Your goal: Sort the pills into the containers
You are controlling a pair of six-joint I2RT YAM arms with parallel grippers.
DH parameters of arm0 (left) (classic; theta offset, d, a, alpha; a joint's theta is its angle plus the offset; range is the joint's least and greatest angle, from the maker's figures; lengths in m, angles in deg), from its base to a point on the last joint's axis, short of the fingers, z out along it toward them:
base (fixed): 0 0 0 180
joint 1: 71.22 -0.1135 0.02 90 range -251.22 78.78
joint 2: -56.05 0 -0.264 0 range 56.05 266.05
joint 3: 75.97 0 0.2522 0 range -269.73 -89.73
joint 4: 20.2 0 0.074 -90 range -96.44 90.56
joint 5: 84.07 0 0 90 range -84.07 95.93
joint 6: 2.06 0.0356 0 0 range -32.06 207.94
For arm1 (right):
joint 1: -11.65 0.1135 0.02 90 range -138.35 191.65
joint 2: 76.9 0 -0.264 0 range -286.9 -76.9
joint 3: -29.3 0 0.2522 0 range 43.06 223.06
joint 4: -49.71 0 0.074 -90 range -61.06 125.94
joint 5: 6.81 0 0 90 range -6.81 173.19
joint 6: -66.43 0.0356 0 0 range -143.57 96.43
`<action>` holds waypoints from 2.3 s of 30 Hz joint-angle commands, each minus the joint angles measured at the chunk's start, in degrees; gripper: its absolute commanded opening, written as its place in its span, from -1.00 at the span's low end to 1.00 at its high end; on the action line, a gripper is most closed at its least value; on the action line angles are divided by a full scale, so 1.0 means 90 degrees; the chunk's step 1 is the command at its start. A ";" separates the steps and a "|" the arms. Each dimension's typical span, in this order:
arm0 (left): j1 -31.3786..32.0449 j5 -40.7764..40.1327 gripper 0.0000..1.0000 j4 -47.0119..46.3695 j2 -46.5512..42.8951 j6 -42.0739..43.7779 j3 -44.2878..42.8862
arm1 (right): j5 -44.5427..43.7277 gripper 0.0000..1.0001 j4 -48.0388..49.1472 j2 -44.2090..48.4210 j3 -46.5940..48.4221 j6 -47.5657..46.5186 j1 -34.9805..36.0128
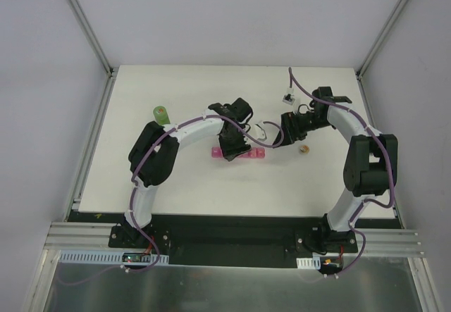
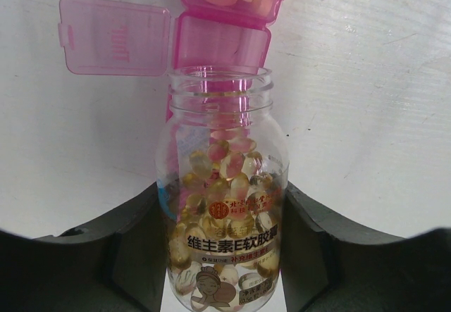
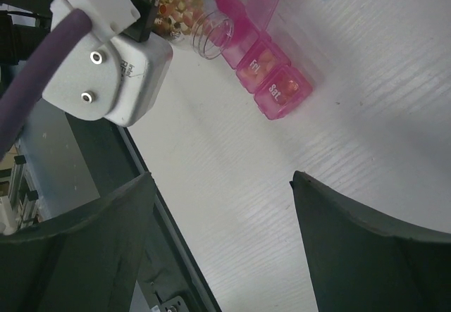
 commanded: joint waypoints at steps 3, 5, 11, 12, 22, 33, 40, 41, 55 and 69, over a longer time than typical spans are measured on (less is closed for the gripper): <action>0.0149 -0.0398 -1.00 0.0313 0.0034 0.0161 -0.0292 | 0.0252 0.63 -0.0156 -0.0039 0.0275 -0.0018 -0.0062; 0.0168 -0.0438 -1.00 0.0323 0.0024 0.0180 -0.0302 | 0.0272 0.63 -0.0166 -0.0058 0.0275 -0.0018 -0.0052; 0.0168 -0.0467 -1.00 0.0362 -0.0024 0.0219 -0.0283 | 0.0301 0.63 -0.0185 -0.0068 0.0284 -0.0028 -0.0071; 0.0178 -0.0477 -1.00 0.0362 -0.0034 0.0219 -0.0273 | 0.0311 0.63 -0.0185 -0.0078 0.0284 -0.0038 -0.0071; 0.0178 -0.0340 -1.00 0.0352 -0.0015 0.0268 -0.0107 | 0.0340 0.62 -0.0214 -0.0117 0.0294 -0.0038 -0.0071; 0.0246 -0.0477 -1.00 0.0382 -0.0122 0.0268 -0.0117 | 0.0360 0.63 -0.0244 -0.0146 0.0314 -0.0057 -0.0071; 0.0266 -0.0399 -1.00 0.0372 0.0054 0.0210 -0.0097 | 0.0379 0.63 -0.0273 -0.0136 0.0314 -0.0077 -0.0091; 0.0256 -0.0418 -1.00 0.0382 0.0054 0.0239 -0.0088 | 0.0389 0.63 -0.0273 -0.0136 0.0323 -0.0067 -0.0091; 0.0246 -0.0545 -1.00 0.0421 0.0092 0.0288 -0.0185 | 0.0447 0.63 -0.0312 -0.0166 0.0343 -0.0086 -0.0091; 0.0246 -0.0604 -1.00 0.0684 0.0034 0.0249 -0.0390 | 0.0516 0.63 -0.0410 -0.0195 0.0372 -0.0135 -0.0120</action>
